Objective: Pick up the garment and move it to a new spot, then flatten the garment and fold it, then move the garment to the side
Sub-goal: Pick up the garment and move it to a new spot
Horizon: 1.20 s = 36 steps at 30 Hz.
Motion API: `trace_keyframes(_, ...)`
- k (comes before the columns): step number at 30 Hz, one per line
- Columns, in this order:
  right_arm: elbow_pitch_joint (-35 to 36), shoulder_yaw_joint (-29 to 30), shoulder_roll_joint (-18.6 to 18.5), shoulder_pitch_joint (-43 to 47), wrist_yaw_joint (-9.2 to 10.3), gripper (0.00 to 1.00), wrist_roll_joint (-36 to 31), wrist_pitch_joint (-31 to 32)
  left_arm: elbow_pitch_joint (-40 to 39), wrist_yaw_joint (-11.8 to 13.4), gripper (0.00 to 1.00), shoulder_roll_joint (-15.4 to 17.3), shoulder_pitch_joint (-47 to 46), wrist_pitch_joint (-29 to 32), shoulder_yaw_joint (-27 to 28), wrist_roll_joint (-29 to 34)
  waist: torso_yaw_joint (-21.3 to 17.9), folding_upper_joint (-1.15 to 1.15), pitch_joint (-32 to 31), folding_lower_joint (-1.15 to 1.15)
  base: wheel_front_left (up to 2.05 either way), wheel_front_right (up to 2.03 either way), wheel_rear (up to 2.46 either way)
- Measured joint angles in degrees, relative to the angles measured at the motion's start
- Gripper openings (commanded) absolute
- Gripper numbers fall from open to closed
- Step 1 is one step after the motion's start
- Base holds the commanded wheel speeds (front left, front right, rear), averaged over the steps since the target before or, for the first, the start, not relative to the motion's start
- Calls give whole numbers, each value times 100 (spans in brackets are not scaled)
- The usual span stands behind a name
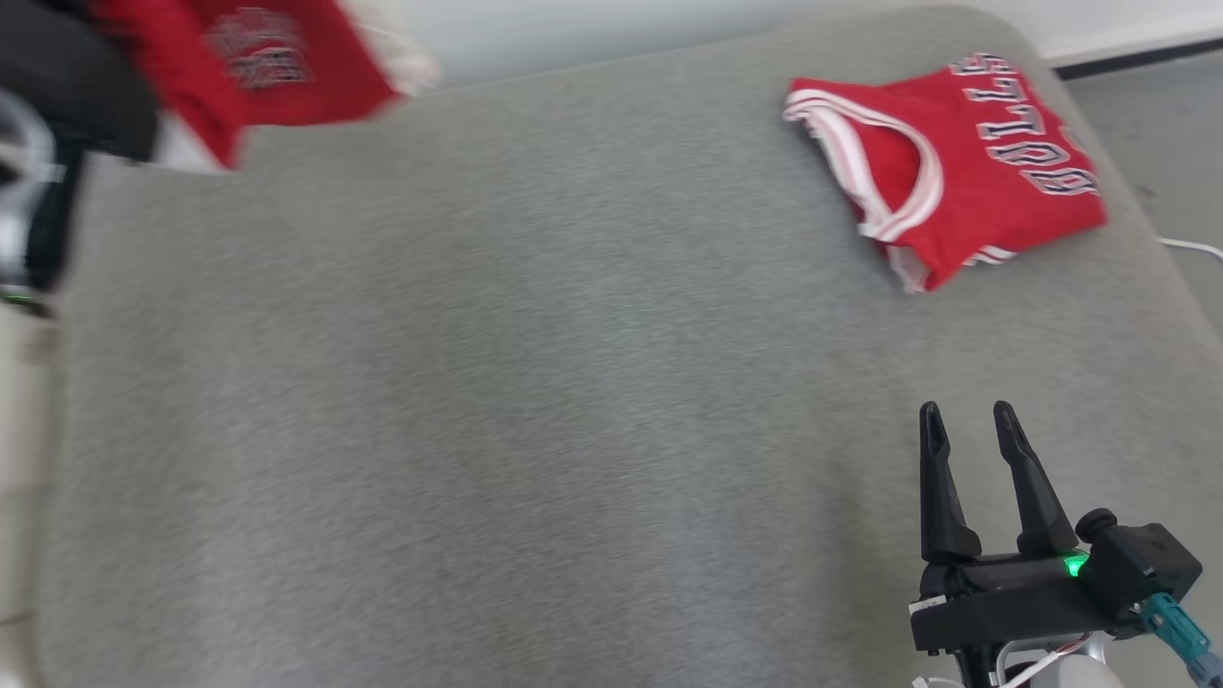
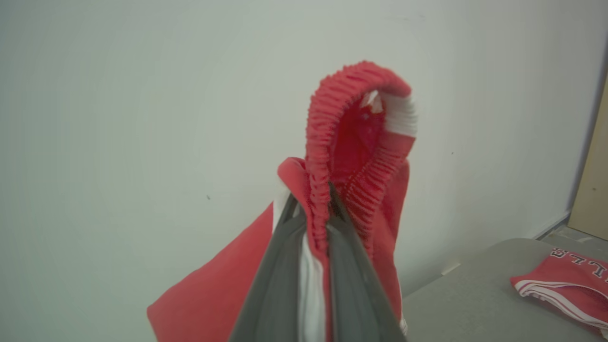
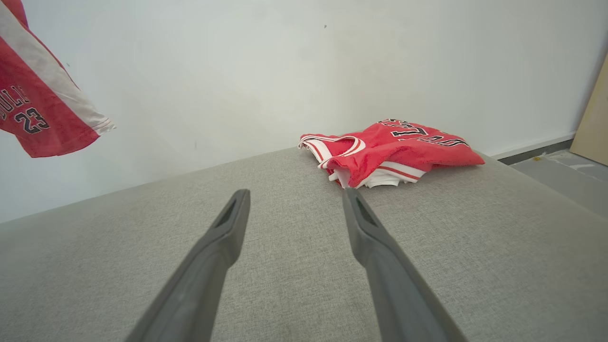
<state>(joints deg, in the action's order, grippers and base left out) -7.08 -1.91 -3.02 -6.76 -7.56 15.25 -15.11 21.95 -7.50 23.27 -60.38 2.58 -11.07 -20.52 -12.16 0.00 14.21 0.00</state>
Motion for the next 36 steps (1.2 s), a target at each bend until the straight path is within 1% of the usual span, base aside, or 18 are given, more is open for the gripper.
trace_keyframes(6, -2, -15, 3, 26, 0, 100, 208, -1, -449, 0, 0, -580, 185, 146, -511, -35, -433, 0, -40, 0, 0, 0, 0)
trace_keyframes(12, 8, -62, 4, 29, 0, 100, 282, -1, -536, 0, 0, -987, 680, -2, -965, -66, -704, 0, -32, 0, 0, 0, 0)
trace_keyframes(16, 3, -63, 5, 84, 0, 100, 281, -2, -471, 7, 0, -1062, 1315, -156, -1212, -45, -699, 0, -24, 0, 0, 0, 0)
trace_keyframes(20, -11, -55, 8, 92, 0, 100, 265, -1, -352, 98, 0, -1090, 2025, -361, -1384, -10, -599, 0, -35, 0, 0, 0, 0)
trace_keyframes(28, -56, -96, 10, 116, 0, 100, 180, -1, 27, 151, 0, -1016, 3299, -669, -1693, -15, -359, 0, -118, 0, 0, 0, 0)
trace_keyframes(29, -64, -100, 10, 124, 0, 100, 179, -1, 52, 152, 72, -1027, 3381, -712, -1714, -18, -322, 0, -131, 0, 0, 0, 0)
trace_keyframes(30, -70, -94, 9, 133, 0, 100, 170, -1, 68, 154, 100, -1039, 3435, -747, -1739, -18, -285, 0, -145, 0, 0, 0, 0)
trace_keyframes(36, -119, -71, 12, 250, 0, 100, 79, -1, -103, 246, 100, -1120, 3516, -1194, -1710, -33, -79, 0, -321, 0, 0, 0, 0)
